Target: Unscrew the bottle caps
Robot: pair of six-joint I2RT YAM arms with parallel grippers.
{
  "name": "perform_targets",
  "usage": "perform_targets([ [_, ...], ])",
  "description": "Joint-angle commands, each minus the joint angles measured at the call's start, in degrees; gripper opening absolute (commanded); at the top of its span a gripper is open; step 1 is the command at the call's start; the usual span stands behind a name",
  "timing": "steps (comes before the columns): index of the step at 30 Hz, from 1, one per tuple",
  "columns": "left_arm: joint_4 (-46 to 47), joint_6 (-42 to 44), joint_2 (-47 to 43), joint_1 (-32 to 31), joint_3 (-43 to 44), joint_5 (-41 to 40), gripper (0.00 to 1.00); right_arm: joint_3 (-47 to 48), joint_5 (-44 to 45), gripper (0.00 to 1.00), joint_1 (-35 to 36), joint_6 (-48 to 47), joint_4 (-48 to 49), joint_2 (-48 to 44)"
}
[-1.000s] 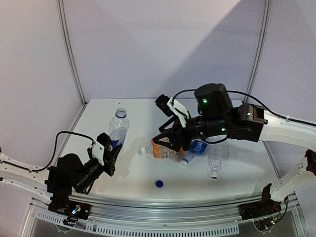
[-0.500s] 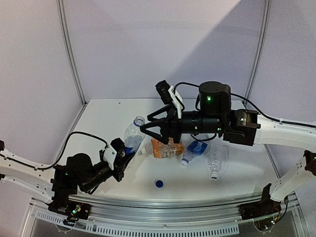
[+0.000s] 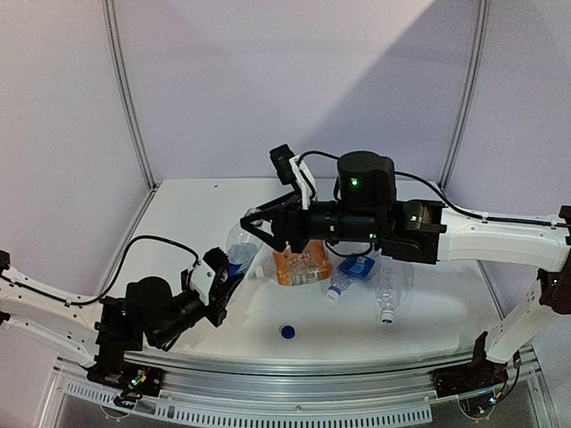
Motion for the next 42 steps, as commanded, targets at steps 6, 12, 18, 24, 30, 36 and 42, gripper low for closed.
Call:
perform_targets([
  [6, -0.35, -0.14, -1.16, 0.68, 1.14, -1.07, 0.01, 1.91, 4.75, 0.15, 0.39, -0.17, -0.01, 2.57],
  [12, -1.84, -1.76, -0.33, 0.68, 2.10, -3.28, 0.57, 4.68, 6.74, 0.00, 0.42, -3.29, -3.55, 4.46],
  [18, -3.61, -3.04, -0.54, 0.68, 3.04, -4.40, 0.79, 7.40, 18.01, 0.00, 0.02, -9.56, -10.51, 2.97],
  [24, -5.20, -3.10, -4.69, 0.68, 2.75, -6.34, 0.82, 11.00, 22.71, 0.00, -2.12, -14.07, -14.01, 2.43],
  [30, -4.47, -5.63, -21.01, 0.68, -2.14, -14.08, 0.99, 25.83, 22.99, 0.00, -3.49, -17.42, -21.34, 11.57],
  [36, -4.72, -3.70, -34.46, 0.71, -6.12, -20.85, 0.99, 41.90, 19.03, 0.00, -5.18, -15.85, -27.17, 23.48],
  [42, -4.65, -3.42, -34.80, 0.69, -6.23, -20.27, 0.99, 55.97, 13.15, 0.00, -8.38, -12.62, -29.80, 36.13],
])
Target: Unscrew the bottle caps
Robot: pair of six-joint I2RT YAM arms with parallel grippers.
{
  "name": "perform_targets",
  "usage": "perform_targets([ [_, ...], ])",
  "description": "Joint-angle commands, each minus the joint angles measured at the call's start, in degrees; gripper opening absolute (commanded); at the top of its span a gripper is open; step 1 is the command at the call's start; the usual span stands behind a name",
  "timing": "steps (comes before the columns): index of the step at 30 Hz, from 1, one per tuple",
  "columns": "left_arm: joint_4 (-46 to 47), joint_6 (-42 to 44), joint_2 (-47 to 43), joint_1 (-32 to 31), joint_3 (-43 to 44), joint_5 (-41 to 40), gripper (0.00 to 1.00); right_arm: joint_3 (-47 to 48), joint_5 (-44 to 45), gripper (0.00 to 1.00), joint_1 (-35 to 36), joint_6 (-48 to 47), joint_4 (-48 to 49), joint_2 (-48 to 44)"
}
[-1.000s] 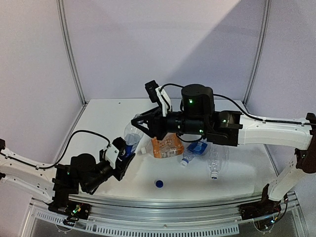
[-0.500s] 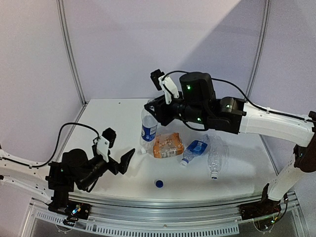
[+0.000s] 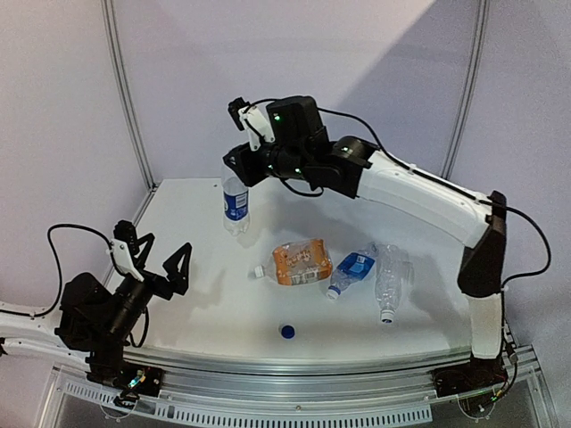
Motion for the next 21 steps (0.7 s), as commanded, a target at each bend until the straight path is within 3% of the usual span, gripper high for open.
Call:
perform_targets([
  [1, -0.81, 0.47, -3.23, 0.39, 0.23, -1.77, 0.99, 8.28, -4.90, 0.00, -3.03, 3.13, -4.45, 8.08],
  [9, -1.18, 0.12, 1.92, 0.37, 1.73, -0.61, 0.99, 13.29, -11.16, 0.00, -7.50, 9.47, -2.55, 16.98],
  [21, -1.01, 0.21, 2.54, 0.38, 1.73, 0.32, 0.99, 18.19, -7.40, 0.00, -9.39, 11.67, -4.38, 22.17],
])
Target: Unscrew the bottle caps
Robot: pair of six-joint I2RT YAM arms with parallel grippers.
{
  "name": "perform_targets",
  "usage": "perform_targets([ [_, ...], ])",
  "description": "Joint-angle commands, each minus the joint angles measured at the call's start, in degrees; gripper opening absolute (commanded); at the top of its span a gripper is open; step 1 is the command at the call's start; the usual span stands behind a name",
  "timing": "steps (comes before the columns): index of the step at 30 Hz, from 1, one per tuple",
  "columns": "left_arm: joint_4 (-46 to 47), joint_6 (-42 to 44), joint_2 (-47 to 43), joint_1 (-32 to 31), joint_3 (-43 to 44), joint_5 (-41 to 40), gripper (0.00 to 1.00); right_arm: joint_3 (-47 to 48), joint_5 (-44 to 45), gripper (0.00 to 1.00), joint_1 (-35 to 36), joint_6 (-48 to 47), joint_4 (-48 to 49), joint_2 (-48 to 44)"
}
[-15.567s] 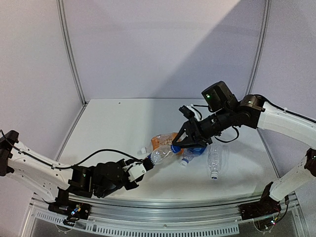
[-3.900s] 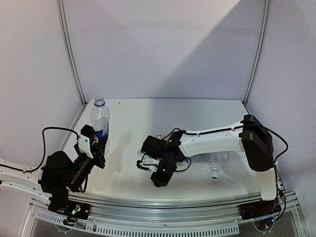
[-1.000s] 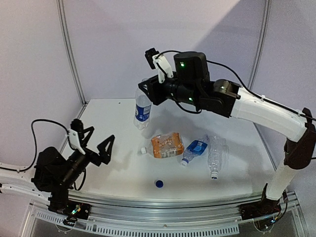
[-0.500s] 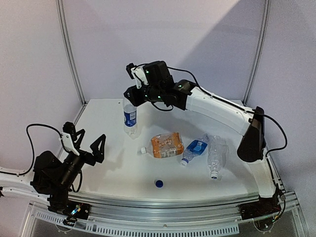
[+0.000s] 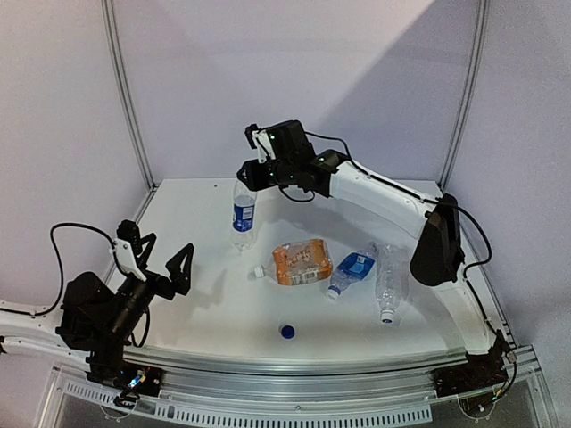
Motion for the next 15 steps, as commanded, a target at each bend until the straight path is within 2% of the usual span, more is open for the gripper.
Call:
perform_targets([
  [1, -0.87, 0.04, 0.31, 0.33, 1.25, 0.59, 0.99, 3.58, 2.48, 0.00, -0.18, 1.09, -1.60, 2.24],
  [9, -0.87, -0.13, 0.37, 0.33, 1.16, 1.04, 0.99, 3.72, 7.15, 0.00, -0.14, -1.43, -5.69, 2.00],
  [15, -0.75, -0.06, 0.83, 0.33, 1.16, 1.15, 0.99, 3.39, 8.91, 0.05, -0.13, -3.14, -6.62, 2.11],
])
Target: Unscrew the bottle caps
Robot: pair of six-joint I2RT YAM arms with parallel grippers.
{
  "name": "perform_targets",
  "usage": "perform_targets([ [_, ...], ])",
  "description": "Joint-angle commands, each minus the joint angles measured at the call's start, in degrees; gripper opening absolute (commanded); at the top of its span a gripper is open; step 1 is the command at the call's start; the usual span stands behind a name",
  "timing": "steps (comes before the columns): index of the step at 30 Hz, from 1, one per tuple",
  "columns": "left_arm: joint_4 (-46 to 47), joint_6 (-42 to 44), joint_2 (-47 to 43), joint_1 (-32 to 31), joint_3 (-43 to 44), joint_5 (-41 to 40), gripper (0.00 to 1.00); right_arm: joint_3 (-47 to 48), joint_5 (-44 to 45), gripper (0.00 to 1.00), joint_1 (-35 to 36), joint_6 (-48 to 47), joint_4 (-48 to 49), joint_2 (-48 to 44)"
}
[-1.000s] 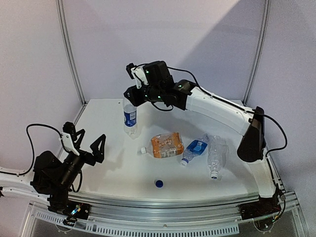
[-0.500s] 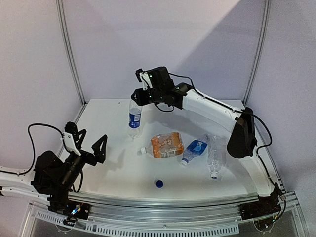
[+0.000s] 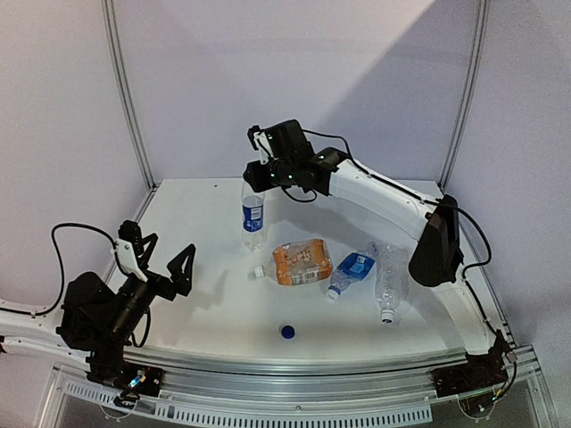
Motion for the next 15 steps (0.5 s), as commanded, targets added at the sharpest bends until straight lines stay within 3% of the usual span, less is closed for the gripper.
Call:
perform_targets([
  [1, -0.66, 0.00, 0.54, 0.33, 1.14, 0.40, 0.99, 0.81, 2.73, 0.06, -0.22, -1.79, -1.53, 1.54],
  [15, -0.78, -0.04, 0.61, 0.33, 1.27, 1.09, 0.99, -0.60, 0.11, 0.10, -1.33, -1.03, 0.00, 2.75],
])
